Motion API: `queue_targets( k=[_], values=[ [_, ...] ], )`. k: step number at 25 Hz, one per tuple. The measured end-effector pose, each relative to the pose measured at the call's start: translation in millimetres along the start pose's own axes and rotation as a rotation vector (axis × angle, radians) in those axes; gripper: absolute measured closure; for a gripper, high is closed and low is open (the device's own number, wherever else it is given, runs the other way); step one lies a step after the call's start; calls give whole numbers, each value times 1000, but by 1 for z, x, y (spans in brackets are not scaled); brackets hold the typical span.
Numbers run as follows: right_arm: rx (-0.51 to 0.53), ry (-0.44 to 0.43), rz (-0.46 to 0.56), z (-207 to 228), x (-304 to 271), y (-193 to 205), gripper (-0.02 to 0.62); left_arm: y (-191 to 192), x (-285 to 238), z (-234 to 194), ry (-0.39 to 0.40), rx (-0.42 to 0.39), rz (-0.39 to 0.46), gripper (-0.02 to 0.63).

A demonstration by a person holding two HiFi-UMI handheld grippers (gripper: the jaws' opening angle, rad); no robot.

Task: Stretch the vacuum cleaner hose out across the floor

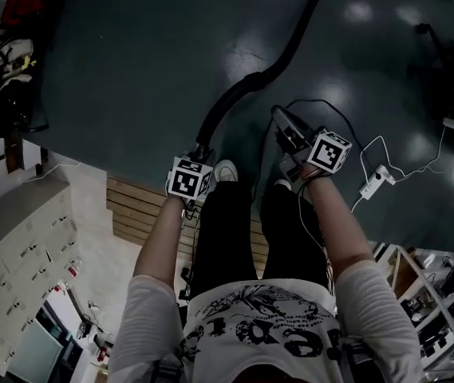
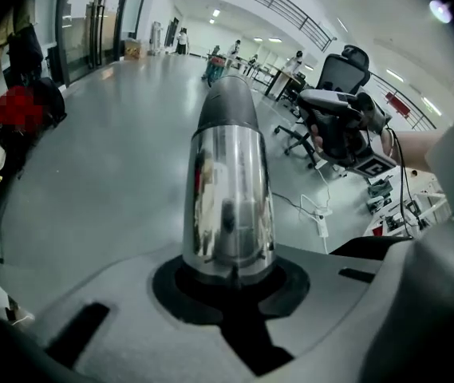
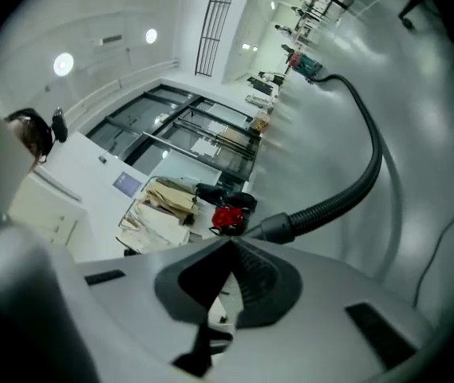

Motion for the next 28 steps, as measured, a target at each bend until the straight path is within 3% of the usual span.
queue_targets(
  k=[7, 15, 18, 23, 28],
  values=[
    [261, 140, -146, 119, -49, 46, 591, 40, -124, -60, 1, -79, 109, 552],
    [399, 110, -254, 201, -81, 56, 591, 91, -241, -119, 47, -39, 224, 552],
    [435, 128, -294, 218, -96, 55, 591, 105, -271, -145, 47, 15, 184, 554],
    [399, 140, -352, 234, -115, 74, 591, 117, -306, -177, 112, 115, 114, 554],
    [408, 216, -415, 258, -124, 103, 591, 119, -328, -200, 127, 190, 62, 554]
  ],
)
Point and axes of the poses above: the fingertips, and each gripper's own axes: x backward along the fingers, z to its right, y out of its underside, the point moved 6 cm from there along x, backward along the fingers, and after that the axes turned 15 degrees about -z, right-handed, at the moved point
